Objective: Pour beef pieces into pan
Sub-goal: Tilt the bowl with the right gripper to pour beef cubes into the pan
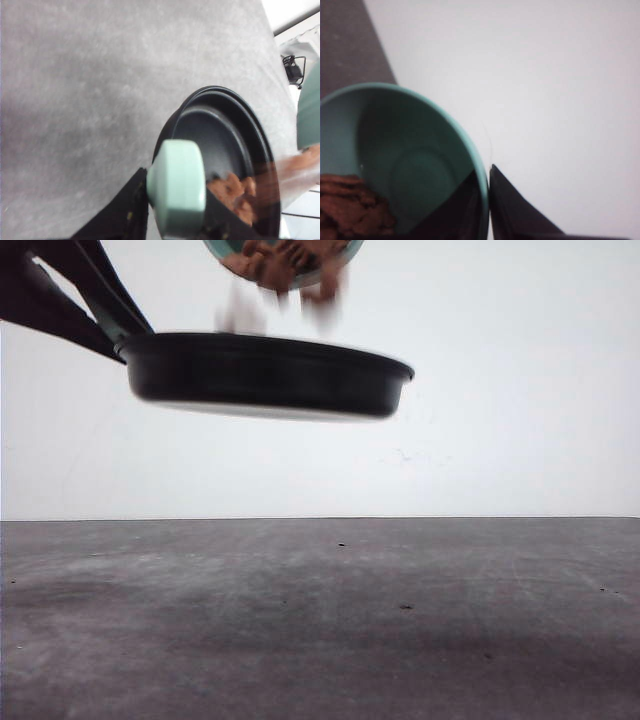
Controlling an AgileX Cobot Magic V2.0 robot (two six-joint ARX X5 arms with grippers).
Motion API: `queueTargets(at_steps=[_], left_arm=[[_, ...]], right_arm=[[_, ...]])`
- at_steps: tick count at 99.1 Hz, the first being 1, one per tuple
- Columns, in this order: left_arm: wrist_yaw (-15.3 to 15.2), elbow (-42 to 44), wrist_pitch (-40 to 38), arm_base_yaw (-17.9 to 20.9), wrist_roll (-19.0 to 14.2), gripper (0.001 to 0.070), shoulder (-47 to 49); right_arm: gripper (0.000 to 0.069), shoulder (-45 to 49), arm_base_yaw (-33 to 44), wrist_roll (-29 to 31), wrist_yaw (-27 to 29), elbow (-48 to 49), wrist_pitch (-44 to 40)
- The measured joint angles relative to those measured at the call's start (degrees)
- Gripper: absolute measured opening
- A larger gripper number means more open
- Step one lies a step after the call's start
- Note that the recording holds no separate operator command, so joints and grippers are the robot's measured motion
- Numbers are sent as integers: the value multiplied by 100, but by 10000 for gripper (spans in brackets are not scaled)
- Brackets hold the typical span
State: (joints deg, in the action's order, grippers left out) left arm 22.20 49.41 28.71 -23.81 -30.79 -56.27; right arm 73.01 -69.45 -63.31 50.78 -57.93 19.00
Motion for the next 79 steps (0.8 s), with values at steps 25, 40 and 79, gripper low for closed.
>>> queueTargets(at_steps=[25, 40, 79], left_arm=[[-15, 42, 9, 0, 13, 60, 2], [-22, 42, 31, 0, 13, 60, 0], [-103, 205, 164, 4, 131, 60, -4]], right_arm=[[16, 0, 0, -691, -22, 0, 509], [16, 0, -15, -922, -20, 0, 671], [16, -4, -57, -1191, -149, -2, 1172]])
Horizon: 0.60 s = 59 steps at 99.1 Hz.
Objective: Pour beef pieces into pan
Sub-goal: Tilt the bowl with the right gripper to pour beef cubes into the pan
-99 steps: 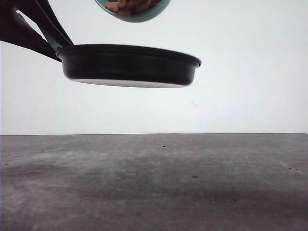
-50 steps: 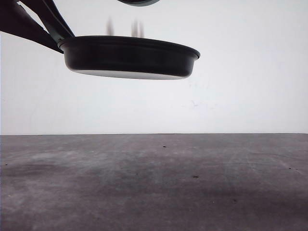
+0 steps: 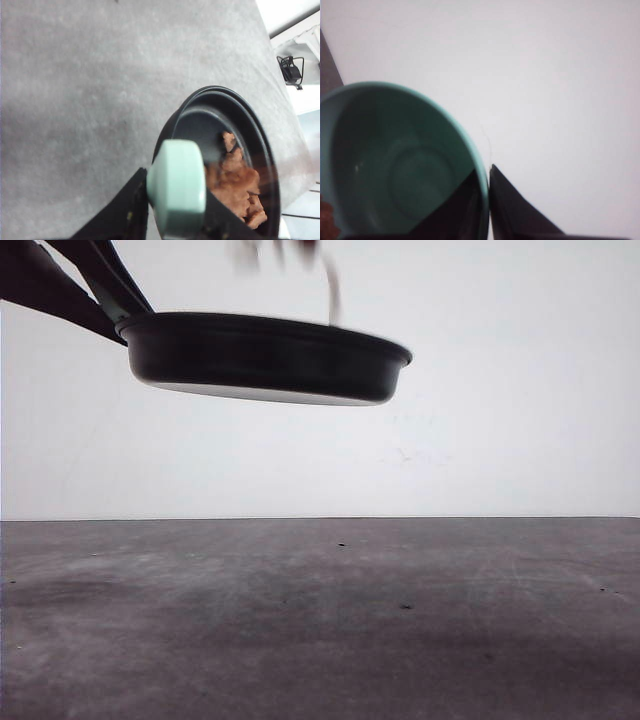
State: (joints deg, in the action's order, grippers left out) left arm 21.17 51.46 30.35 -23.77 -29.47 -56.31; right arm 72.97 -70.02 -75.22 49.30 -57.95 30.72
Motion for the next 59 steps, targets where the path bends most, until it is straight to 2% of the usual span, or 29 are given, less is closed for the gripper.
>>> queueTargets(at_steps=[12, 31, 46, 59], left_arm=[[-46, 98, -13, 0, 15, 60, 0], [-66, 105, 7, 0, 17, 60, -2], [-83, 105, 4, 2, 33, 60, -22], [-90, 105, 31, 11, 35, 60, -44]], right_arm=[[16, 0, 7, 0, -7, 0, 225], [16, 2, 184, 107, 4, 0, -55], [16, -13, 179, 166, -37, -2, 304], [16, -9, 286, 459, 7, -2, 114]])
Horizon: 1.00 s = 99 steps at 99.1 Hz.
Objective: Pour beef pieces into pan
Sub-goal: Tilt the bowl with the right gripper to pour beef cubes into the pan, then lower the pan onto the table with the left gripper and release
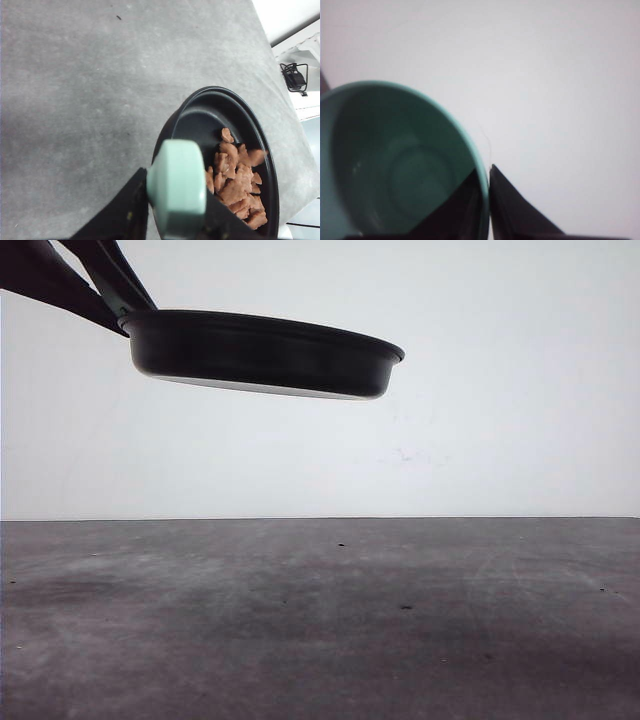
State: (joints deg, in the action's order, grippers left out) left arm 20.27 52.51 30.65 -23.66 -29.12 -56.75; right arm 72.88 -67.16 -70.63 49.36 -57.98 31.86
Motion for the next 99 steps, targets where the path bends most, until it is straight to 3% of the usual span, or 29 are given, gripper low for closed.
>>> queueTargets(at_steps=[18, 31, 40, 51, 67, 79, 87, 99], left_arm=[[0, 0, 9, 15, 33, 60, 0], [-17, 0, 59, 26, 118, 60, 0], [-42, 0, 83, 50, 179, 60, 0], [-50, 0, 81, 66, 240, 60, 0], [-48, 0, 79, 66, 260, 60, 0], [-48, 0, 81, 66, 262, 60, 0], [-48, 0, 81, 66, 260, 60, 0], [-48, 0, 79, 66, 260, 60, 0]], right_arm=[[16, -46, -11, 925, 295, 0, -201], [16, -417, 85, 2452, -39, -66, -1602], [16, -693, 459, 3838, -616, -328, -2776], [16, -935, 1552, 5663, -1587, -623, -4142], [16, -710, 3762, 7866, -3873, -610, -5974], [16, -59, 5154, 8480, -5235, -337, -6505], [16, 337, 5654, 8660, -5477, -7, -6511], [16, 726, 5716, 8734, -5659, 323, -6474]])
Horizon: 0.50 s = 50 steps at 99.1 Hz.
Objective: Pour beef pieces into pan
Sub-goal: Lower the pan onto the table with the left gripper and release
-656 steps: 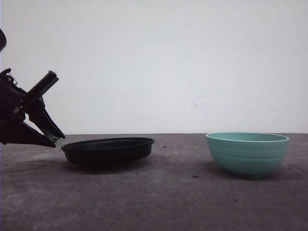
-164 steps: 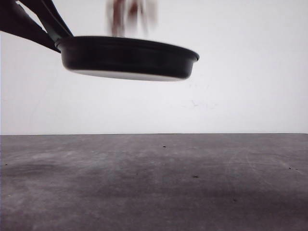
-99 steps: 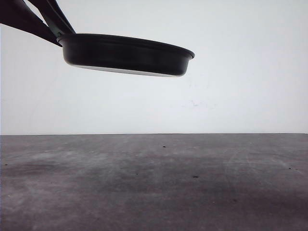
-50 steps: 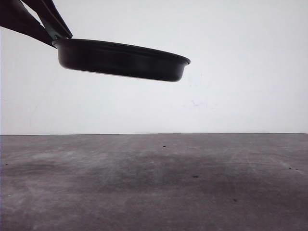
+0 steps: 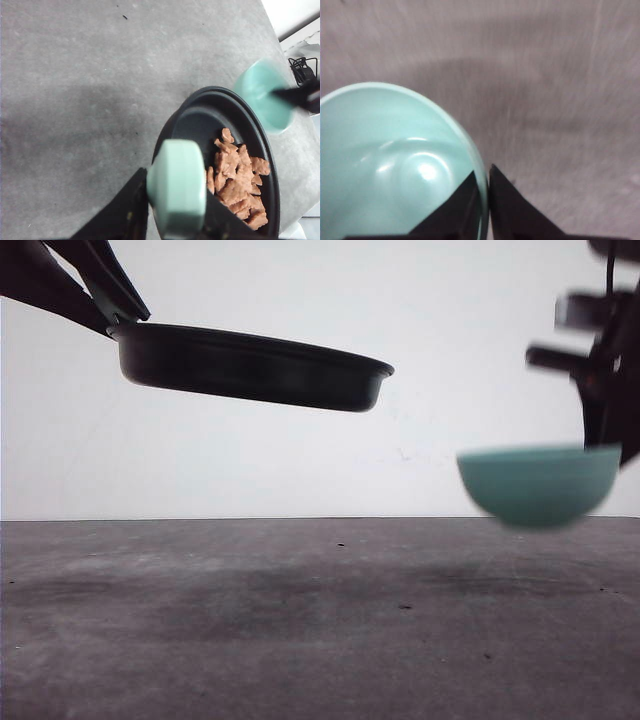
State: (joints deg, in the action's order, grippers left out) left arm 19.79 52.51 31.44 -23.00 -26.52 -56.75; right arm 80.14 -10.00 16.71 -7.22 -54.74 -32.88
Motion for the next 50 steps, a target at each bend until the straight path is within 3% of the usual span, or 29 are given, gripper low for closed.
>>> queueTargets(at_steps=[41, 50], left_arm=[[0, 0, 4, 0, 2, 60, 0], [0, 0, 2, 0, 2, 60, 0]], right_arm=[[18, 588, -391, 13, -20, 280, 673], [103, 588, -404, 13, -20, 280, 693]])
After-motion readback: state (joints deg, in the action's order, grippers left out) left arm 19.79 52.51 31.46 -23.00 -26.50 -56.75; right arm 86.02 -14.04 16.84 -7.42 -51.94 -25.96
